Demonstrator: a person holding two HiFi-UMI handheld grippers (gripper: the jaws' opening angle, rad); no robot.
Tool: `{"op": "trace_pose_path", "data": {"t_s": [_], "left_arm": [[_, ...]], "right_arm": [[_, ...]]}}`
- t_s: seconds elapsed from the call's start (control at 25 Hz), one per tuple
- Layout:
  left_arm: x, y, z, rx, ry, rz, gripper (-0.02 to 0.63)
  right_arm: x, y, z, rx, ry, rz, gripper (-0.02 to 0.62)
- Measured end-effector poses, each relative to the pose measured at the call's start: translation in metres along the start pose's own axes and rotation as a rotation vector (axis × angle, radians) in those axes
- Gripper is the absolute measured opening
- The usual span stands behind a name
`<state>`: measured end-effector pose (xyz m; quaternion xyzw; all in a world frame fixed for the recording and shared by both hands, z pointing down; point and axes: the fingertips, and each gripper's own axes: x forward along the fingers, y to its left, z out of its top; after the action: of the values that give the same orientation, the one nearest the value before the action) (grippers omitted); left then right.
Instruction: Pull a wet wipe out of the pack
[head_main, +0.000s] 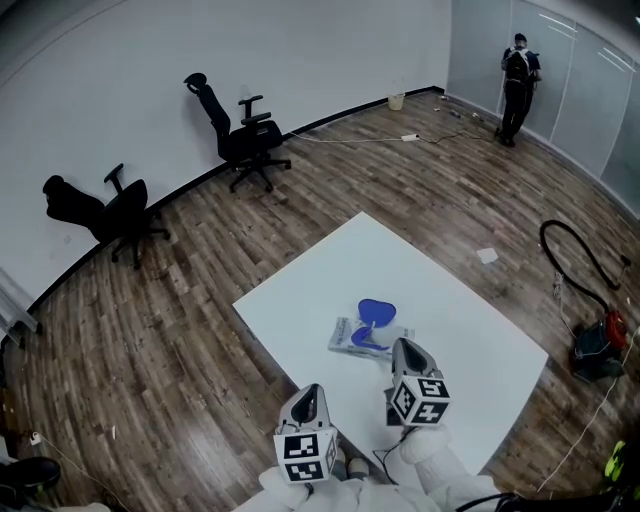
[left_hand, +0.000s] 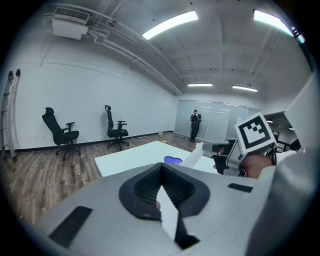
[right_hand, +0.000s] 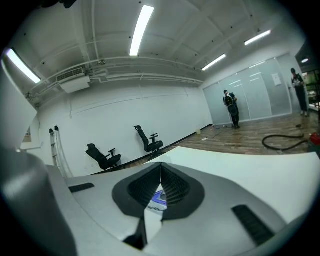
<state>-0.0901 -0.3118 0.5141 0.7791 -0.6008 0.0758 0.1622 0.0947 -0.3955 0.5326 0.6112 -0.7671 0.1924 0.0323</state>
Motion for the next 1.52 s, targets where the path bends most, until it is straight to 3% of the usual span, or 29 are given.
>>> {"op": "trace_pose_path", "data": {"t_s": [1.08,1.52], "left_arm": [[0.016,-0.079,-0.002,0.052,-0.018,-0.158,-0.003],[0.020,-0.077,0.002,0.055,-0.026,-0.158,-0.005]], "right_arm": [[-0.114,-0.018,-0.025,0.056,-0.029,-0.025,0.012],[-0.115,-0.014,-0.032,0.054,-0.018,-0.027,0.012]]}}
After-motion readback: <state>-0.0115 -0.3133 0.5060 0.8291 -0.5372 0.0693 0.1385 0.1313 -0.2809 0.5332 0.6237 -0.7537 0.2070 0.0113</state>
